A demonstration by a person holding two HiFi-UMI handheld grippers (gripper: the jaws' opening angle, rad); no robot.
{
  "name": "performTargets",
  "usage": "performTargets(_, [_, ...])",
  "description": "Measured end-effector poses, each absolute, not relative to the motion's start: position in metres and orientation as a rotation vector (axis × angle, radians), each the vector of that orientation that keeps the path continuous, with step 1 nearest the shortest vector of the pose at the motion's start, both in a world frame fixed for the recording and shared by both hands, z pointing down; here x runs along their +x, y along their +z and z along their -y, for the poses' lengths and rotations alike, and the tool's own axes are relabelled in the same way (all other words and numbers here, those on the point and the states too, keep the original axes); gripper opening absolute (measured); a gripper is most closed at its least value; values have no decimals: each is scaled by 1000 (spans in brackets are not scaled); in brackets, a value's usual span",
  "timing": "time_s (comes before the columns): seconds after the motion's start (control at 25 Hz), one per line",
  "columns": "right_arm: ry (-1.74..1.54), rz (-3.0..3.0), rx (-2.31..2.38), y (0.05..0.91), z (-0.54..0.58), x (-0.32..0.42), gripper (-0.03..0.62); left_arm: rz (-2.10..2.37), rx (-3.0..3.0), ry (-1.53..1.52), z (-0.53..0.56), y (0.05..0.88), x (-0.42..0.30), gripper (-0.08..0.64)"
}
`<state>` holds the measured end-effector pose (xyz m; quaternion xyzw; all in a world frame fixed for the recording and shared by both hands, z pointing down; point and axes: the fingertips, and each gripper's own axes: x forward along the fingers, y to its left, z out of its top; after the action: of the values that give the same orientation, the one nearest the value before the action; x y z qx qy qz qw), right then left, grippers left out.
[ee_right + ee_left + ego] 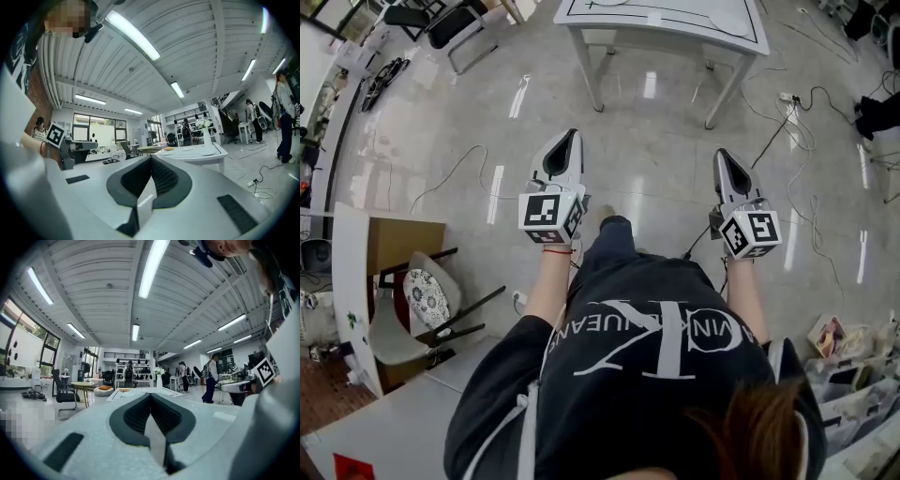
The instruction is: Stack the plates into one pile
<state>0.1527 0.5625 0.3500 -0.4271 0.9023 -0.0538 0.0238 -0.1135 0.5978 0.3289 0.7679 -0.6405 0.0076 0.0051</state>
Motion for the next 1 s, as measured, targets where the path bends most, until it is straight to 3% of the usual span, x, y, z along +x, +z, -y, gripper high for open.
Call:
performTargets(0.24, [-206, -2762, -1348, 350, -560, 162, 2, 2001, 2420, 4, -593, 321, -109, 14])
performTargets(0.32, [-221, -2759, -1352, 352, -558, 164, 3, 1977, 2422, -5, -589, 321, -107, 101])
performTargets(0.44, [-257, -2760, -1328, 356, -555, 165, 81, 1954, 2424, -3, -581, 322, -105, 103])
performTargets(1.0, [-401, -2700, -1357, 380, -522, 182, 97, 1888, 2399, 73, -544, 343, -102, 72])
